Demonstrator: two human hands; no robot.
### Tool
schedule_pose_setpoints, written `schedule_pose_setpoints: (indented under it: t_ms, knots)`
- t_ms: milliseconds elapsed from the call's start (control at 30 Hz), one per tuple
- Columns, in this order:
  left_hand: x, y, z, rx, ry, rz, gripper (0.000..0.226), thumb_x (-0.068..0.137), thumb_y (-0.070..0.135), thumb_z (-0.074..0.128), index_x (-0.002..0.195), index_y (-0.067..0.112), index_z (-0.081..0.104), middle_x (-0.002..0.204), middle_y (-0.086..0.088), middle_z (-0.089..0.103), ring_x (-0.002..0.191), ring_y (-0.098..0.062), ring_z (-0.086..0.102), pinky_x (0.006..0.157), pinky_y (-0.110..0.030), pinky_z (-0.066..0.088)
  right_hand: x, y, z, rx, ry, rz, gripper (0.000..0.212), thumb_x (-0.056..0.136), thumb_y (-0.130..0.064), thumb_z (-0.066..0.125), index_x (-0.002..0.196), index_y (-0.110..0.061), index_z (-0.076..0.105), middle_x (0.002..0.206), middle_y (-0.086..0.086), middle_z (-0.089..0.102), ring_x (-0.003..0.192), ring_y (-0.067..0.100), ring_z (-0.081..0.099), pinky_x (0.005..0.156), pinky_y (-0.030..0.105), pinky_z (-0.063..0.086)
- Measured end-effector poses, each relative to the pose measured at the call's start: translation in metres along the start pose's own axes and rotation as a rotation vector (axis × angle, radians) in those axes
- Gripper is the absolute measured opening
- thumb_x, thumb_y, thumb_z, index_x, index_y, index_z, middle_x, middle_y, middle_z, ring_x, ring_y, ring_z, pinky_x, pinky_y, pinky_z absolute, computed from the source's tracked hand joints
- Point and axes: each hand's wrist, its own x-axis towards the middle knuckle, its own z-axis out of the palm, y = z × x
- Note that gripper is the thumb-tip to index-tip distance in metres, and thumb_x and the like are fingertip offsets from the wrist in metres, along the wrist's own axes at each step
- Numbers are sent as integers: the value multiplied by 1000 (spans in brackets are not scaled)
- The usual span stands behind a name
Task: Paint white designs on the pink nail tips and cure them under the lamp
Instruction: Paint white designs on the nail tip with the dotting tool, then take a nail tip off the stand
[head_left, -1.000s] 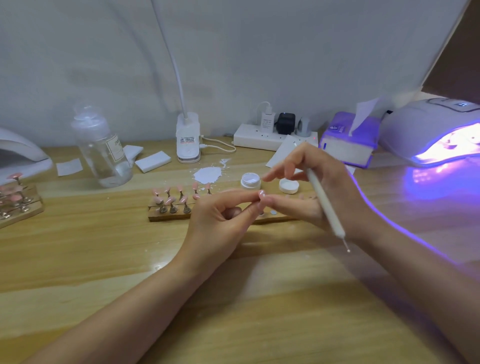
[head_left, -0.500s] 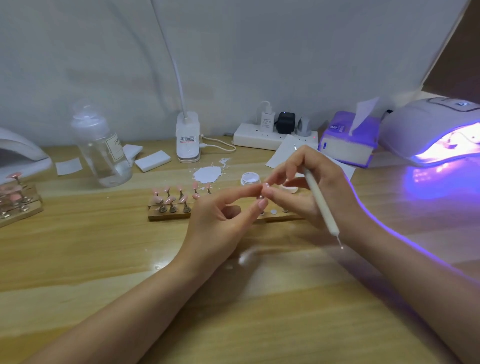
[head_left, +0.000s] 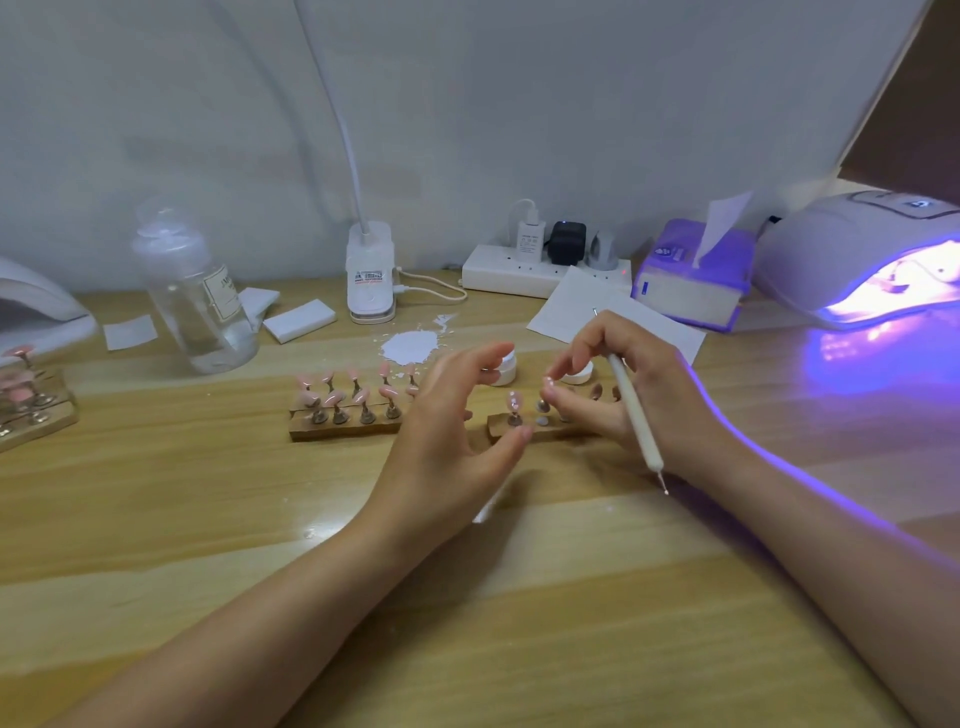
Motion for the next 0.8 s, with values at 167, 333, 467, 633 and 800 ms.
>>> schedule_pose_setpoints:
  t_ms: [167, 333, 467, 633, 800]
  knots:
    - [1, -3, 2, 21, -62, -13, 59, 78, 8, 69, 130, 20, 44, 123, 8, 50, 111, 7, 48, 90, -5, 36, 0, 1, 1, -28, -24, -41, 24, 72, -32, 70, 73, -41, 48, 77, -4, 65, 66, 10, 64, 54, 18, 48]
    - [0, -6, 4, 42, -102, -32, 61, 79, 5, 67, 132, 21, 41, 117, 7, 50, 113, 0, 50, 94, -9, 35, -1, 5, 0, -86, -55, -94, 30, 73, -27, 74, 73, -40, 47, 73, -3, 61, 72, 19, 61, 55, 25, 51]
    - [0, -7, 5, 83, -111, -33, 59, 81, 4, 65, 133, 20, 41, 107, 13, 50, 107, -2, 51, 92, -6, 34, 1, 3, -5, -98, -71, -67, 32, 70, -32, 77, 74, -42, 47, 83, -6, 64, 73, 9, 58, 61, 20, 47]
    - [-1, -8, 5, 115, -101, -1, 56, 81, -7, 61, 129, 15, 45, 94, 23, 48, 93, 11, 49, 85, 4, 30, 2, 4, -18, -46, -143, 12, 24, 69, -39, 71, 75, -34, 48, 88, -9, 65, 79, 23, 63, 63, 34, 51]
    - [-2, -9, 6, 130, -73, -1, 55, 81, -8, 60, 129, 15, 46, 95, 21, 48, 94, 7, 51, 88, -1, 33, 3, 2, -18, -89, -160, 6, 22, 71, -31, 69, 74, -35, 48, 84, -4, 63, 71, 20, 62, 65, 44, 51]
